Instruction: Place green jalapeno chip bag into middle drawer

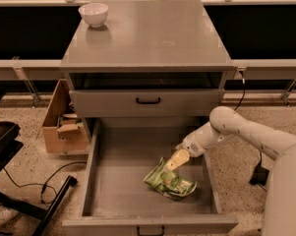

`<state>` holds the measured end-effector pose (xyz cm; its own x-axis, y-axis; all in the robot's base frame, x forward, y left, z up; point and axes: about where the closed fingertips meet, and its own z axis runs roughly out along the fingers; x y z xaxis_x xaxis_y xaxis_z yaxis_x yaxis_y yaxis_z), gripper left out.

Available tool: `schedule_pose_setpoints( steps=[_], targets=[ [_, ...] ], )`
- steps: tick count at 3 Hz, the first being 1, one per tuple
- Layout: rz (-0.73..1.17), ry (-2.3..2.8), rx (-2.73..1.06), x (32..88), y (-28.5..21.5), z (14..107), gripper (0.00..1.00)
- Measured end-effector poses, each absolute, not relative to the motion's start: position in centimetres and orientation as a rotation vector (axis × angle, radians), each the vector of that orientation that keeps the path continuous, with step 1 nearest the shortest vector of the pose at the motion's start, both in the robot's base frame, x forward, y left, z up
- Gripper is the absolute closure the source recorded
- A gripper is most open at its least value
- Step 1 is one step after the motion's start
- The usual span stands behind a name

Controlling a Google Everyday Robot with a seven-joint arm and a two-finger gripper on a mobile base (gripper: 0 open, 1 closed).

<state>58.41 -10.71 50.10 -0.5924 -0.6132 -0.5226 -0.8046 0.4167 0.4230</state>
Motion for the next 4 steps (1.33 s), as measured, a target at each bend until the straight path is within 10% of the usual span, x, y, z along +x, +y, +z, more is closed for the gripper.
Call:
schedule_pose_setpoints(
  steps=[4],
  targets=[
    [0.671, 2.265, -1.32, 48.9, -23.1, 70.3, 0.0]
  ],
)
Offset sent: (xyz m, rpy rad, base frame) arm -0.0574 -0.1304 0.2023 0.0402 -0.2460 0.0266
